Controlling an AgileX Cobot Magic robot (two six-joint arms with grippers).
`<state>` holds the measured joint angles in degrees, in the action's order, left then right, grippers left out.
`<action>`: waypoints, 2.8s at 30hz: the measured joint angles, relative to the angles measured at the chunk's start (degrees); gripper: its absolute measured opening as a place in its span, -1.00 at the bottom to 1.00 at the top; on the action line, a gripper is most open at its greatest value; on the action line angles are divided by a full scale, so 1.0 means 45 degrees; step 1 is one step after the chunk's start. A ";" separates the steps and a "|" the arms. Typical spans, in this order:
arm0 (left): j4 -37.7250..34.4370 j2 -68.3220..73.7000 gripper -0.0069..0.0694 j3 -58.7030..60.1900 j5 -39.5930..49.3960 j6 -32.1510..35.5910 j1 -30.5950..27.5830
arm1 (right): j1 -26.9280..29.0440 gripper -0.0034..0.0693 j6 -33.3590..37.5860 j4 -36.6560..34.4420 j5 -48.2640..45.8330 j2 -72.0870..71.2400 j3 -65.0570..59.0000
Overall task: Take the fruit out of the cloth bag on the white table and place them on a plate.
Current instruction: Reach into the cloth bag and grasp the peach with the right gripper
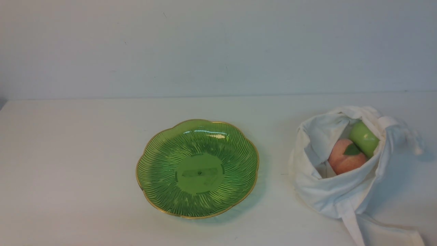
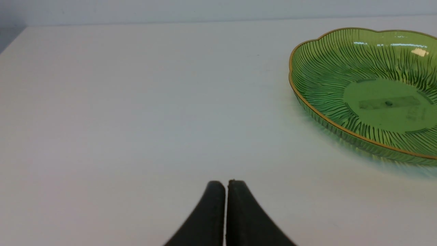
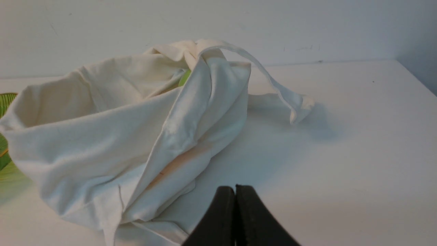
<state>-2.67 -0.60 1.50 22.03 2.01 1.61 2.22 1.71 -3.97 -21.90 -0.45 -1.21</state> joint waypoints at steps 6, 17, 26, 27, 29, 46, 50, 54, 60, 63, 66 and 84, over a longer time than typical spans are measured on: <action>0.0000 0.0000 -0.84 0.0000 0.0000 0.0000 0.0000 | 0.0000 -0.95 -0.0071 -0.0566 0.0099 0.0000 0.0000; 0.0000 0.0000 -0.84 0.0000 0.0000 0.0000 0.0000 | 0.0003 -0.95 -0.1876 -0.9674 0.2713 0.0000 -0.0110; 0.0000 0.0000 -0.84 0.0000 0.0000 0.0000 0.0000 | 0.0036 -0.95 -0.1372 -1.1333 0.3826 0.0000 -0.0058; 0.0000 0.0000 -0.84 0.0000 0.0000 0.0000 0.0000 | 0.0036 -0.95 -0.1127 -1.1475 0.3675 0.0000 0.0226; 0.0000 0.0000 -0.84 0.0000 0.0000 0.0000 0.0000 | 0.0036 -0.95 -0.0282 -1.1364 0.3121 0.0000 0.1408; 0.0000 0.0000 -0.84 0.0000 0.0000 0.0000 0.0000 | 0.0036 -0.94 0.4524 -0.5042 -0.8135 1.2871 1.3826; 0.0000 0.0000 -0.84 0.0000 0.0000 0.0000 0.0000 | -0.0134 -0.94 0.4631 -0.4406 -0.8426 1.5303 1.5211; 0.0000 0.0000 -0.84 0.0000 0.0000 0.0000 0.0000 | -0.1351 -0.93 0.4398 -0.3379 -0.8441 1.7830 1.6359; 0.0000 0.0000 -0.84 0.0000 0.0000 0.0000 0.0000 | -0.3022 -0.90 0.1636 -0.0801 -0.8469 2.0967 1.7557; 0.0000 0.0000 -0.84 0.0000 0.0000 0.0000 0.0000 | -0.3282 -0.83 -0.0015 0.0024 -0.8484 2.2140 1.8009; 0.0000 0.0000 -0.84 0.0000 0.0000 0.0000 0.0000 | -0.3293 -0.74 -0.0379 0.0217 -0.8473 2.2690 1.8124; 0.0000 0.0000 -0.84 0.0000 0.0000 0.0000 0.0000 | -0.3320 0.83 -0.0582 0.2440 -0.7944 2.4276 1.8218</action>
<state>-2.67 -0.60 1.50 22.03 2.01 1.61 -12.72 -0.91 7.01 -57.65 108.79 80.77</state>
